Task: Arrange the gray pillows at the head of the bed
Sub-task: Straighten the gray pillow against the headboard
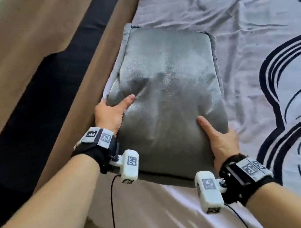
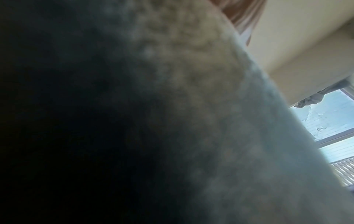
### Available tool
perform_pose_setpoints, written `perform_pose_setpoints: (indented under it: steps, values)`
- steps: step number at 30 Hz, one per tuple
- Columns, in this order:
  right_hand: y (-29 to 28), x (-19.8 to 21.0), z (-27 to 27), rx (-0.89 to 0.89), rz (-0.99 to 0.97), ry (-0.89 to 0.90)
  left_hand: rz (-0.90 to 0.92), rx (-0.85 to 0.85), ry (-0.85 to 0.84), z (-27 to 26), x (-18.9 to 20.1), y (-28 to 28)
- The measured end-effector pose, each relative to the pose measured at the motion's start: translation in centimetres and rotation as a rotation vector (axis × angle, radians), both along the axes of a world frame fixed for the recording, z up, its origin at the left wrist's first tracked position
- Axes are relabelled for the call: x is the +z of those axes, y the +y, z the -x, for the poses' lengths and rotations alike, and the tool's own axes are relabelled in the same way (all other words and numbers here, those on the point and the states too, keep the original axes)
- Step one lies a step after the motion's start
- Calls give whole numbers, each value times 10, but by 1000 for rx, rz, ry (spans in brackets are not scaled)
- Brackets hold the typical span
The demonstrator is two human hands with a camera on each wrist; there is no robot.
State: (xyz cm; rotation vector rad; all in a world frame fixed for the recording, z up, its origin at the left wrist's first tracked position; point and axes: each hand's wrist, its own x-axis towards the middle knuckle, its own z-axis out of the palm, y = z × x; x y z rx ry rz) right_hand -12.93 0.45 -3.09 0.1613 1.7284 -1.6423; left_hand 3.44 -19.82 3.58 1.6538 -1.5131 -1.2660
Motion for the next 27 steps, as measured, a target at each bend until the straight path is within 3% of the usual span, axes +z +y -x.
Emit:
perform_pose_setpoints:
  steps: [7, 13, 19, 27]
  values:
    - [-88, 1, -20, -58, -11, 24, -42, -8, -89, -20, 1, -78]
    - [-141, -14, -54, -10, -149, 75, -102, -34, -226, -48, -36, -136]
    - [-147, -59, -94, 176, -286, 53, -156, -92, -333, -78, -88, -153]
    - [-164, -73, -90, 183, -399, 64, -136, -121, -281, -77, -98, -147]
